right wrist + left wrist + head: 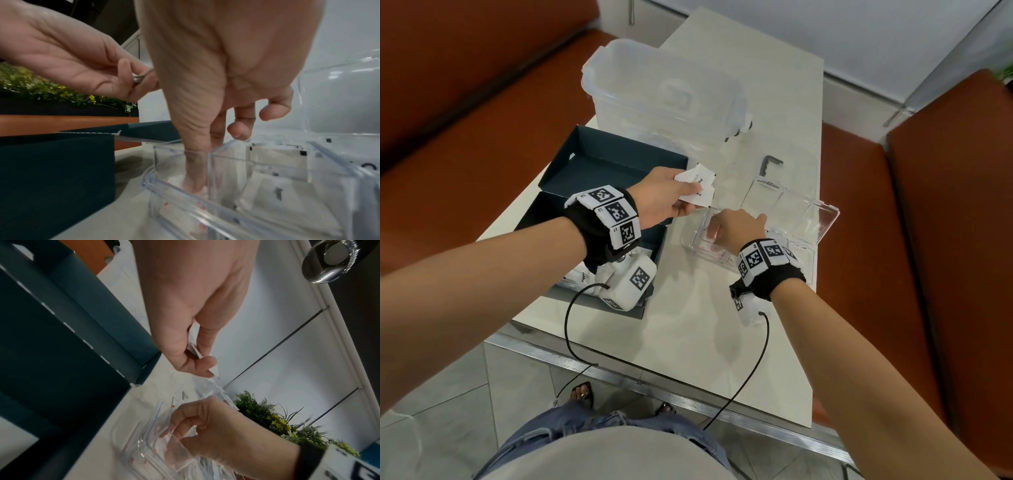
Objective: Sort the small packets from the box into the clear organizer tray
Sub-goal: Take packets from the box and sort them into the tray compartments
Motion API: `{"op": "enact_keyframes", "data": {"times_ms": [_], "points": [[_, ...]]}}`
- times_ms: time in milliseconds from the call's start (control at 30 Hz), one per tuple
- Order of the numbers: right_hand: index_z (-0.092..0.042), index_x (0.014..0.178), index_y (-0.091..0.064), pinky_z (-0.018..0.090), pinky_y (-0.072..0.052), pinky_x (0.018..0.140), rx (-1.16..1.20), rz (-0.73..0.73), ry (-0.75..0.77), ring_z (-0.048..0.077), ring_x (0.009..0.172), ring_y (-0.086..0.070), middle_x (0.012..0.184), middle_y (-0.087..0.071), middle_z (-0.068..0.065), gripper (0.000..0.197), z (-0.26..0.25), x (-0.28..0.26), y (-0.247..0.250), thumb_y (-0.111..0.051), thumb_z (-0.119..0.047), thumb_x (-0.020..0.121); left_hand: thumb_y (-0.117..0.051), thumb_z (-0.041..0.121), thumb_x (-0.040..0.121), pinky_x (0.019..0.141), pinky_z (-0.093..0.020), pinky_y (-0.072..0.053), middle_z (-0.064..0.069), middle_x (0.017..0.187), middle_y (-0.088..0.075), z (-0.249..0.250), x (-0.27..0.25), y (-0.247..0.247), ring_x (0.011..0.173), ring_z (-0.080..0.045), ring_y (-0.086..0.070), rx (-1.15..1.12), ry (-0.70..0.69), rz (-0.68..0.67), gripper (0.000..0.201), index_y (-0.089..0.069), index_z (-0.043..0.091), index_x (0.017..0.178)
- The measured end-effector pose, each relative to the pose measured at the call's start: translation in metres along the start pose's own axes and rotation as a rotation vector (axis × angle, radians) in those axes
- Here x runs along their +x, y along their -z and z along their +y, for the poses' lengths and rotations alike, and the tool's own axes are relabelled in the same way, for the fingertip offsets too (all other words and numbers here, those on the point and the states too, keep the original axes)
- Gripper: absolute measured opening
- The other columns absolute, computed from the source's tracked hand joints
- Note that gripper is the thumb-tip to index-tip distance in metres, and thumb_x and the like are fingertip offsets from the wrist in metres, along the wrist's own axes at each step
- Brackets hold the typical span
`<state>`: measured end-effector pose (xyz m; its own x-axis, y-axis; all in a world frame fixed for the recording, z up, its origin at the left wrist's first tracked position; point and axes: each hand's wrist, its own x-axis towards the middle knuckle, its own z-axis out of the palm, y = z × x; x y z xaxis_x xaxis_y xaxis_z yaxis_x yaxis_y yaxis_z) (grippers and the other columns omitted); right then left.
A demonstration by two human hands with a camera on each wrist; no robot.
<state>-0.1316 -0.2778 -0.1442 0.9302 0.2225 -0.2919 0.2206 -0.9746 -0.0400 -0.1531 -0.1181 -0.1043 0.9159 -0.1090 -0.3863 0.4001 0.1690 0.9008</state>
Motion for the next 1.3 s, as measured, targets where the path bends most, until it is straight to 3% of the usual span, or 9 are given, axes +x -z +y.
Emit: {"op": "enact_keyframes", "data": {"times_ms": [133, 267, 333, 400, 533, 633, 767, 900, 1300], "points": [[-0.03, 0.092, -0.067, 0.045, -0.025, 0.097, -0.012, -0.021, 0.021, 0.019, 0.101, -0.059, 0.102, -0.067, -0.008, 0.018, -0.001, 0.001, 0.003, -0.067, -0.016, 0.082, -0.051, 0.004, 0.099, 0.065, -0.02, -0.057, -0.021, 0.124, -0.063, 0.0, -0.002, -0.001, 0.106, -0.031, -0.067, -0.034, 0.005, -0.04, 0.034, -0.051, -0.003, 0.132], [-0.025, 0.097, -0.071, 0.042, -0.027, 0.094, 0.075, 0.071, 0.013, 0.02, 0.101, -0.058, 0.097, -0.07, -0.006, 0.015, 0.005, -0.003, 0.008, -0.062, -0.018, 0.087, -0.054, 0.001, 0.096, 0.072, -0.024, -0.059, -0.02, 0.122, -0.063, 0.001, -0.003, 0.0, 0.101, -0.028, -0.069, -0.054, -0.035, -0.073, 0.032, -0.053, -0.003, 0.129], [-0.019, 0.097, -0.072, 0.037, -0.037, 0.09, 0.329, 0.272, -0.019, 0.016, 0.091, -0.062, 0.091, -0.072, 0.0, 0.018, 0.01, -0.01, 0.016, -0.054, -0.02, 0.093, -0.056, -0.002, 0.094, 0.074, -0.026, -0.059, -0.019, 0.122, -0.064, 0.001, -0.003, 0.001, 0.101, -0.027, -0.069, -0.055, -0.057, -0.07, 0.03, -0.056, -0.002, 0.124], [-0.014, 0.091, -0.068, 0.025, -0.047, 0.073, 0.71, 0.431, -0.031, -0.003, 0.063, -0.062, 0.08, -0.073, 0.004, 0.018, 0.009, -0.02, 0.026, -0.054, -0.023, 0.094, -0.058, -0.003, 0.093, 0.074, -0.026, -0.059, -0.017, 0.121, -0.064, 0.0, -0.001, 0.0, 0.1, -0.026, -0.069, -0.046, -0.07, -0.056, 0.028, -0.057, 0.001, 0.121], [-0.016, 0.096, -0.061, 0.009, -0.043, 0.049, 1.022, 0.361, -0.069, 0.001, 0.053, -0.065, 0.073, -0.072, -0.001, 0.023, 0.0, -0.038, 0.032, -0.068, -0.035, 0.086, -0.058, 0.004, 0.095, 0.077, -0.027, -0.06, -0.019, 0.122, -0.064, -0.001, 0.002, -0.01, 0.096, -0.025, -0.068, -0.047, -0.078, -0.037, 0.029, -0.058, 0.0, 0.124], [-0.012, 0.1, -0.061, 0.014, -0.048, 0.056, 1.106, 0.399, -0.112, 0.012, 0.061, -0.071, 0.076, -0.073, 0.005, 0.025, -0.002, -0.041, 0.026, -0.074, -0.023, 0.082, -0.049, 0.021, 0.102, 0.083, -0.033, -0.059, -0.019, 0.12, -0.065, -0.001, 0.002, -0.021, 0.089, -0.024, -0.067, -0.081, -0.029, -0.026, 0.033, -0.057, 0.001, 0.126], [-0.014, 0.089, -0.067, 0.028, -0.057, 0.072, 1.204, 0.461, -0.17, 0.012, 0.063, -0.07, 0.076, -0.072, 0.004, 0.009, 0.005, -0.042, 0.029, -0.073, -0.012, 0.082, -0.044, 0.019, 0.104, 0.085, -0.035, -0.058, -0.018, 0.121, -0.063, -0.003, 0.003, -0.027, 0.095, -0.025, -0.066, -0.106, -0.023, -0.039, 0.033, -0.054, 0.0, 0.129], [-0.016, 0.089, -0.072, 0.028, -0.057, 0.07, 1.158, 0.517, -0.168, 0.007, 0.061, -0.064, 0.073, -0.069, 0.0, 0.009, 0.024, -0.041, 0.045, -0.065, -0.01, 0.087, -0.045, 0.018, 0.104, 0.077, -0.031, -0.06, -0.014, 0.114, -0.066, -0.003, 0.004, -0.028, 0.082, -0.021, -0.071, -0.081, -0.057, -0.043, 0.03, -0.055, 0.002, 0.126], [-0.011, 0.099, -0.071, 0.031, -0.057, 0.075, 0.925, 0.589, -0.063, 0.006, 0.057, -0.061, 0.066, -0.064, -0.003, 0.016, 0.023, -0.034, 0.058, -0.067, -0.011, 0.084, -0.043, 0.025, 0.104, 0.072, -0.03, -0.061, -0.008, 0.105, -0.069, -0.005, 0.001, -0.032, 0.09, -0.024, -0.074, 0.137, -0.111, -0.188, 0.023, -0.061, 0.013, 0.111]]}}
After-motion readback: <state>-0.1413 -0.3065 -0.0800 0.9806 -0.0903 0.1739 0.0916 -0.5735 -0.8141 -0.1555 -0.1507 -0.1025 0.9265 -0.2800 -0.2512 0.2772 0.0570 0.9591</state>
